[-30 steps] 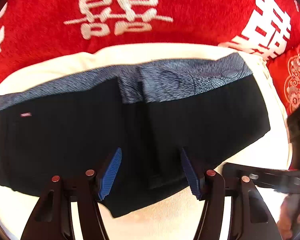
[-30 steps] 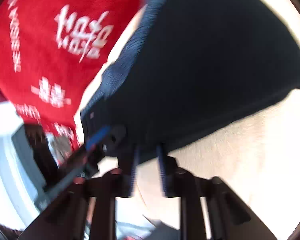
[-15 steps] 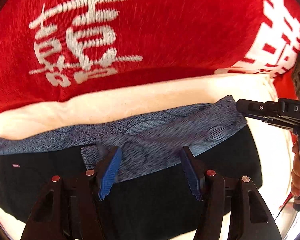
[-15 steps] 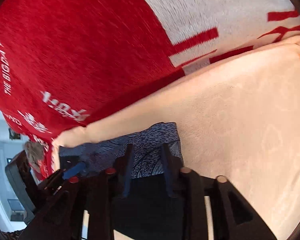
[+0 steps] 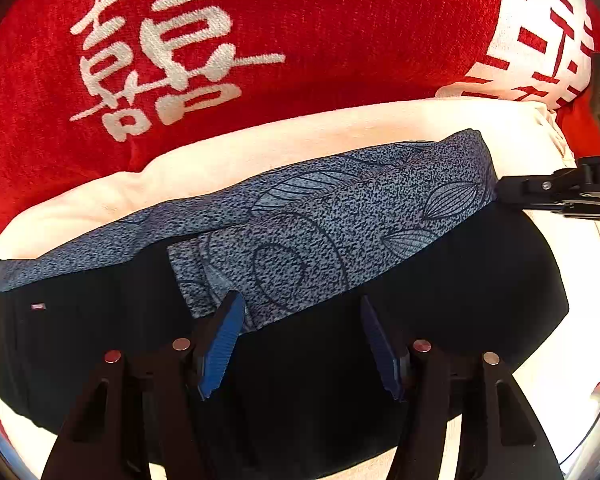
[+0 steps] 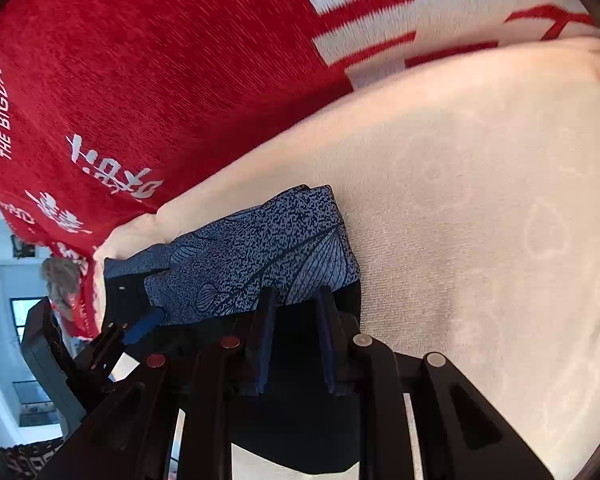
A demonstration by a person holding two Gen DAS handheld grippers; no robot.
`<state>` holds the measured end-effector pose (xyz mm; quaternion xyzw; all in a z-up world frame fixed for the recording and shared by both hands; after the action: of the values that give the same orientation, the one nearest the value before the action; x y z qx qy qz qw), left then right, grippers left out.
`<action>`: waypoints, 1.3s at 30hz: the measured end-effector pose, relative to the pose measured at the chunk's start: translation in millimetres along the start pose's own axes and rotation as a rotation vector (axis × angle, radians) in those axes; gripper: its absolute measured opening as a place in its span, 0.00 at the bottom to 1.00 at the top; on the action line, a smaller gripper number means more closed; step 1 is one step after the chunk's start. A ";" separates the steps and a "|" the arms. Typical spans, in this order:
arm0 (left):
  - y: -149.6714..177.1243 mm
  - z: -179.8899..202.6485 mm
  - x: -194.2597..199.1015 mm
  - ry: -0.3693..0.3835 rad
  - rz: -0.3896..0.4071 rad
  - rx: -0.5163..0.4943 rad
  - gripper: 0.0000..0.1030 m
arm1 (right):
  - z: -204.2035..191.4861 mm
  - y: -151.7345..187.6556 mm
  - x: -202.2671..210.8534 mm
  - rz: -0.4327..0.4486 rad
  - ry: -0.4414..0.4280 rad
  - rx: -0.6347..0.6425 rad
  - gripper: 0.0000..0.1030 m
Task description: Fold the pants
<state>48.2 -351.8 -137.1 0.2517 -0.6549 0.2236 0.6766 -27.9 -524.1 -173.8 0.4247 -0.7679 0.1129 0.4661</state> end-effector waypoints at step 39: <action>147.1 -189.9 37.9 -0.050 -0.186 0.453 0.82 | -172.3 99.1 -116.5 -0.071 0.181 0.190 0.49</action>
<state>103.7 -118.8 -95.2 0.4617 -0.5785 0.2951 0.6042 27.7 -301.5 -153.3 0.4821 -0.6930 0.2063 0.4947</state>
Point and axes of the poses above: each gripper's, at about its wrist camera, not at the fingertips, and x roughly against the way its jaws point, z to its right, y to its underside, the point moved 3 cm from there along -x, roughly the way its jaws point, and after that the axes turned 13 degrees about -z, right-handed, at the moved point
